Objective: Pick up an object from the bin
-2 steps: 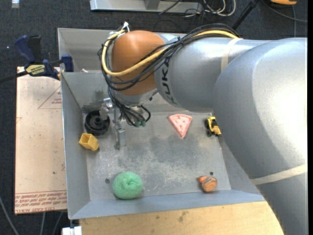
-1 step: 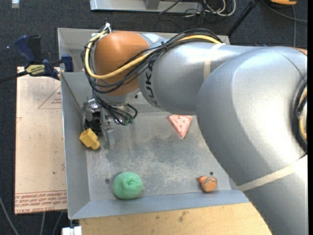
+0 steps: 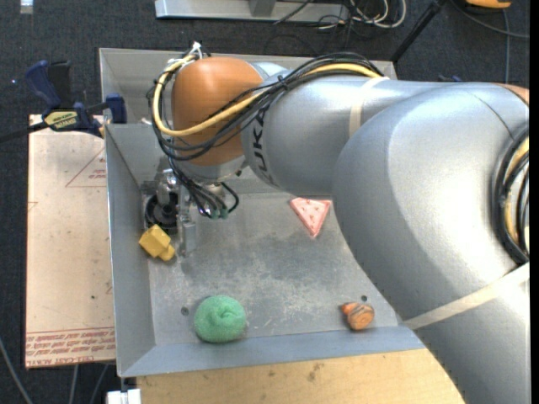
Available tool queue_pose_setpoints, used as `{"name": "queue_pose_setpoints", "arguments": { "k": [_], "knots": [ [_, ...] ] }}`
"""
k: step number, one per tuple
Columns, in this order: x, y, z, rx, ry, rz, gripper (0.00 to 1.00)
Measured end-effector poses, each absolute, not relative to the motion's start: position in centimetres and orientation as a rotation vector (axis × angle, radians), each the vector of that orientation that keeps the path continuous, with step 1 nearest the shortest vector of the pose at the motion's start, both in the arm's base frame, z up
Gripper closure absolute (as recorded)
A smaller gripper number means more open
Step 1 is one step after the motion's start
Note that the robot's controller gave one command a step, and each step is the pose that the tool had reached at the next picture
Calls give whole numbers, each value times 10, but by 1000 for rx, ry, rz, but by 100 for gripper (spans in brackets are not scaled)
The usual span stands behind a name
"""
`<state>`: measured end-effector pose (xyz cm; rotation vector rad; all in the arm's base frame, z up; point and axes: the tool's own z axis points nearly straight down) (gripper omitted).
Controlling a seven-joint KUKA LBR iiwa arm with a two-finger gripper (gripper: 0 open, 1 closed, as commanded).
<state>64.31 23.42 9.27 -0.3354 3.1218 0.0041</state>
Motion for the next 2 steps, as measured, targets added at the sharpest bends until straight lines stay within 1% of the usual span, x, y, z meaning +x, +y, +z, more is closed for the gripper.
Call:
{"name": "queue_pose_setpoints", "arguments": {
  "k": [1,2],
  "knots": [
    [656,223,84,-885,2980,9,100],
    [656,223,84,-885,2980,9,100]
  ]
}}
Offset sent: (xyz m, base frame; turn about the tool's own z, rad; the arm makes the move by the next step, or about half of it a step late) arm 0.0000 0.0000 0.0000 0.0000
